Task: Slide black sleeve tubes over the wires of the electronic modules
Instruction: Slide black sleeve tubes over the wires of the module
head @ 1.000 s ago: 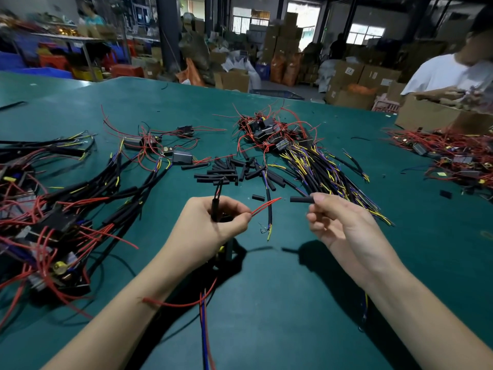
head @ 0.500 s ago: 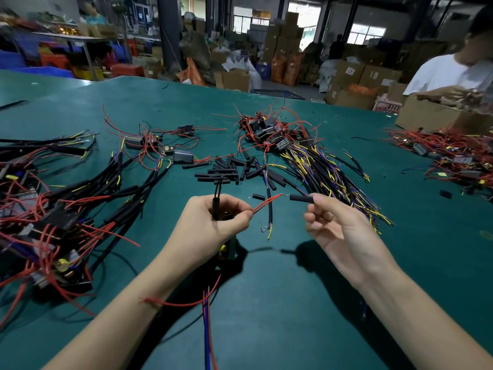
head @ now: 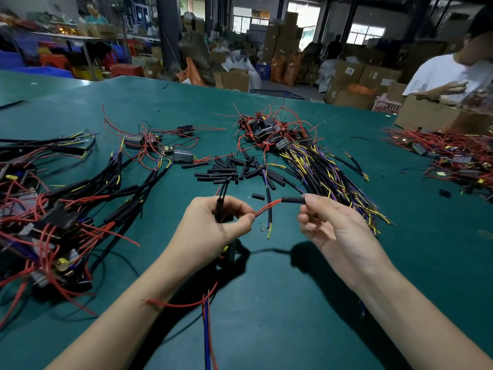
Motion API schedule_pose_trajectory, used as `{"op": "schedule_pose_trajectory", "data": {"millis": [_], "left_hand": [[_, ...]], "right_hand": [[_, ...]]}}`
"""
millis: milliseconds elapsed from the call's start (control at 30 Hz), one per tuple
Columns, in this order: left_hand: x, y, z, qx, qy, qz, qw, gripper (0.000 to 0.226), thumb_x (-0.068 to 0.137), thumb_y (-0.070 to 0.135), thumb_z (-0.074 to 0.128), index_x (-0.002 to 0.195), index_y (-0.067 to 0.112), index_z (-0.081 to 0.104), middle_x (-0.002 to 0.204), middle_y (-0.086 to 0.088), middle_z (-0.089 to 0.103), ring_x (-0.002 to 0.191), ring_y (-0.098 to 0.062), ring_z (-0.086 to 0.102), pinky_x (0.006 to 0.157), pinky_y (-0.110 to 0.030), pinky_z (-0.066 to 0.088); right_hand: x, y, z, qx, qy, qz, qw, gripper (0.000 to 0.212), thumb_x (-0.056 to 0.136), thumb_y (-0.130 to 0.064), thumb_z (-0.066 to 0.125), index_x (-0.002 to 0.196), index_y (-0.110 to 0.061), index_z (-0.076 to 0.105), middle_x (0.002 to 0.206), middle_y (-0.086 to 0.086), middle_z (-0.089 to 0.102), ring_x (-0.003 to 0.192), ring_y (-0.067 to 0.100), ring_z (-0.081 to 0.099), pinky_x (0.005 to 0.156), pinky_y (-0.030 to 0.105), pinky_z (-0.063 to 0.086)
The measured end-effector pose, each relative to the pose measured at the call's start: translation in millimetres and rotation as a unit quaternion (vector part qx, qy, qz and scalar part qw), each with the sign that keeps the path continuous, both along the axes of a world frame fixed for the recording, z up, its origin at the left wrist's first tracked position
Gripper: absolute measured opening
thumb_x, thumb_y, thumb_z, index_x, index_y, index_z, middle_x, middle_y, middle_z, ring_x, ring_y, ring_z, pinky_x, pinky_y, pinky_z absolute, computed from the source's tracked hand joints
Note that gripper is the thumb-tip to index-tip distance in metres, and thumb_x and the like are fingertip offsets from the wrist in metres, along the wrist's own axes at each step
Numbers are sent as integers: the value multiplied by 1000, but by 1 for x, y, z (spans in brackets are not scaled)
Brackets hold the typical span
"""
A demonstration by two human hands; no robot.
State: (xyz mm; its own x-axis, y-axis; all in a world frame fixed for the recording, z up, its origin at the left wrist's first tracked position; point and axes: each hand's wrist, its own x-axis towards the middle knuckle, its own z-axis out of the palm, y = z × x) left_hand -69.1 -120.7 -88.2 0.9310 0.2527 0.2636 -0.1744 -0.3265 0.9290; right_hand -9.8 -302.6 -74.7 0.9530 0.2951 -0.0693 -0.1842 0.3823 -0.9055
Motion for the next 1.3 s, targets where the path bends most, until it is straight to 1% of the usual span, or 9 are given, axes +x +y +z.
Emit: {"op": "schedule_pose_trajectory", "data": {"millis": [100,233,400,467,567,633,767,1100,1300], "left_hand": [[-1,-1,0,7,-7,-16,1000,9,81,7,71,73,12,71,51,18,57,45,6,46,50,-5,33],[0,-2,0,10,-16,-27,999,12,81,9,72,72,17,70,52,18,56,48,4,42,51,-7,32],[1,-3,-3,12,-18,-28,999,11,81,15,72,71,19,70,57,12,54,57,-10,41,54,-21,33],[1,-3,-4,6,-17,-34,999,10,81,15,72,72,18,70,57,11,54,55,-9,42,54,-20,33],[2,-6,-4,7,-21,-43,999,7,84,10,69,77,11,69,56,15,59,48,4,46,52,-8,34],[2,-6,-4,1,-18,-55,998,5,87,8,65,83,5,67,65,8,68,48,4,51,53,-8,37],[1,-8,-4,-20,-22,-77,997,4,89,3,60,86,1,62,66,-5,67,53,-13,60,58,-18,49],[1,-8,-3,8,-80,-40,996,11,90,12,61,87,8,70,51,13,50,49,0,46,52,-11,35],[-2,-8,-2,4,-76,-23,997,13,88,11,63,81,6,72,47,13,48,47,0,43,50,-8,32]], "right_hand": [[-1,2,0,0,-13,12,1000,26,73,-17,68,93,-2,63,67,2,62,57,9,56,51,14,46],[0,6,-2,-22,-68,13,997,21,72,-25,68,81,-6,67,67,3,64,57,10,58,51,14,45],[4,7,2,-174,-237,-32,955,16,87,-18,64,73,-11,67,64,1,67,56,10,58,52,17,45],[5,7,4,-202,-260,-35,944,17,89,-14,62,73,-12,66,62,-1,66,55,9,58,51,16,44],[5,9,4,-192,-250,-21,949,17,90,-12,61,73,-12,65,61,-1,66,54,9,58,50,16,44],[4,10,4,-194,-252,-24,948,16,89,-13,62,73,-12,66,61,-1,66,54,9,58,50,17,44],[3,14,4,-170,-245,-23,954,18,90,-12,61,72,-12,65,61,-1,66,53,8,58,50,15,44],[-5,25,-1,-146,-215,-67,963,17,92,-13,59,75,-12,62,60,-3,64,53,8,57,50,15,44],[-14,32,-7,-36,-121,-50,991,12,89,-7,60,78,-4,63,61,0,65,52,7,56,50,14,44]]}}
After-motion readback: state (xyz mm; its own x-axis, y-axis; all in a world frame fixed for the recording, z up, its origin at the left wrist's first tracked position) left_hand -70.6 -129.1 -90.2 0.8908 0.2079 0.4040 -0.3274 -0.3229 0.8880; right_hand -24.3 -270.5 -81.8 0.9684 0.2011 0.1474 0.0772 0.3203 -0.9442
